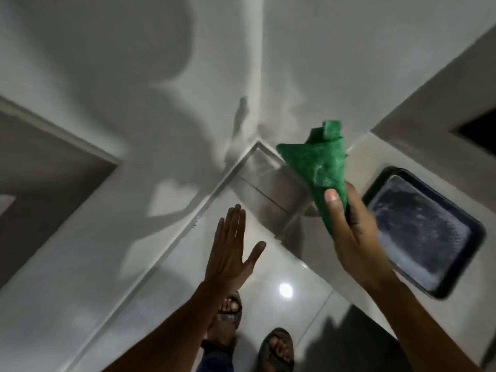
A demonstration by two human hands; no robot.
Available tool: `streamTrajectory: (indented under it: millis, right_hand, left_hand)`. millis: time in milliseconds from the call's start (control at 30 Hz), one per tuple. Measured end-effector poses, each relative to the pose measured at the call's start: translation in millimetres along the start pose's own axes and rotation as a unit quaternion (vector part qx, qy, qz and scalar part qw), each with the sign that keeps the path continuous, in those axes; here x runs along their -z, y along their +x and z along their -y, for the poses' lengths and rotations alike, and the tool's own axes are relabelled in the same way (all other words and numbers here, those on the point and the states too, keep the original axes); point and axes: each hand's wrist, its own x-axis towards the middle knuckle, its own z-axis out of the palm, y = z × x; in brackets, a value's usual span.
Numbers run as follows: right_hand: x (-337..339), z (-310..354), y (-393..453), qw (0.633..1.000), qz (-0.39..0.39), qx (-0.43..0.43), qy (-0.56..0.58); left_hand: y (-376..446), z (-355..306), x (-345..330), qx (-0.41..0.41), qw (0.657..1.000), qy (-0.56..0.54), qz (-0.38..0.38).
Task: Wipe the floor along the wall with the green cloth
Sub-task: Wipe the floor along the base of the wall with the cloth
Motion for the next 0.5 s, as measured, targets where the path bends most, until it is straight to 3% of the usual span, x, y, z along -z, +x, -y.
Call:
streamTrajectory:
  millis: [167, 333, 500]
  right_hand:
    - [-95, -22, 15, 0.988, 0.136, 0.036, -0.065]
    - [-167, -94, 42, 0.960, 0.220, 0.091, -0.151]
    - [-239, -191, 82, 0.913, 0.233, 0.180, -0.281]
  left_hand:
    - [-47, 67, -1, 0.121, 0.991, -0.053, -0.012]
    - [-75, 141, -39, 0.238, 0.967, -0.085, -0.039]
    - [-88, 213, -112, 0.300, 0.949, -0.090, -0.026]
